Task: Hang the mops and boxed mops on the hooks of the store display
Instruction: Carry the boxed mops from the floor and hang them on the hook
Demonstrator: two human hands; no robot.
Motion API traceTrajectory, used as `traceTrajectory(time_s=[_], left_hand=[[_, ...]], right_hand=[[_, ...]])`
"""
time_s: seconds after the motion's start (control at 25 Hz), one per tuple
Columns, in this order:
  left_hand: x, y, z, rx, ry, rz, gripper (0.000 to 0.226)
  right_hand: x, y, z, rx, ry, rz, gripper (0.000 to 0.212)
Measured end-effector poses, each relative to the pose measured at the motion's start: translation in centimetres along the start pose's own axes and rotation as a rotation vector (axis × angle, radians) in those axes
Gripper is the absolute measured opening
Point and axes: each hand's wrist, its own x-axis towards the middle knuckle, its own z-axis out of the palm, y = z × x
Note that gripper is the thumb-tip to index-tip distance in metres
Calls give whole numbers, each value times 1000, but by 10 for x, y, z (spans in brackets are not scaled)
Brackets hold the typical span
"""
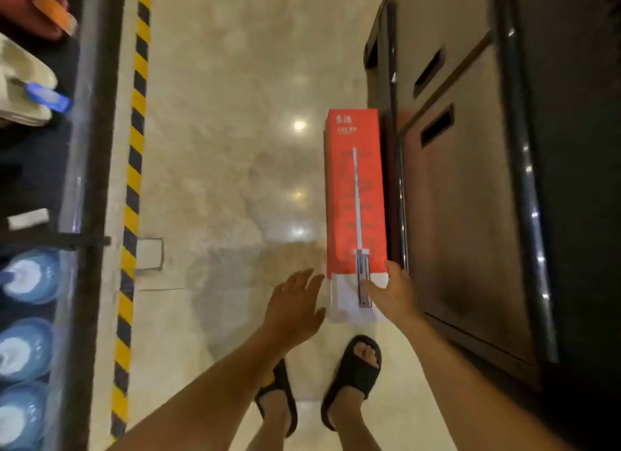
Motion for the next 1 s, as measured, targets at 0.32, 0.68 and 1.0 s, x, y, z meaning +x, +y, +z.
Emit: traceTrajectory(time_s=[0.32,0.68,1.0], left_hand=[[72,-31,92,-296,-243,-155,65],[142,-10,105,-810,-226,-410,66],[170,0,105,-993,-201,-338,33]], right_hand=[[133,100,83,-54,-131,127,94],[108,64,86,-492,-292,123,98],[96,60,102,-591,-317,50,95]])
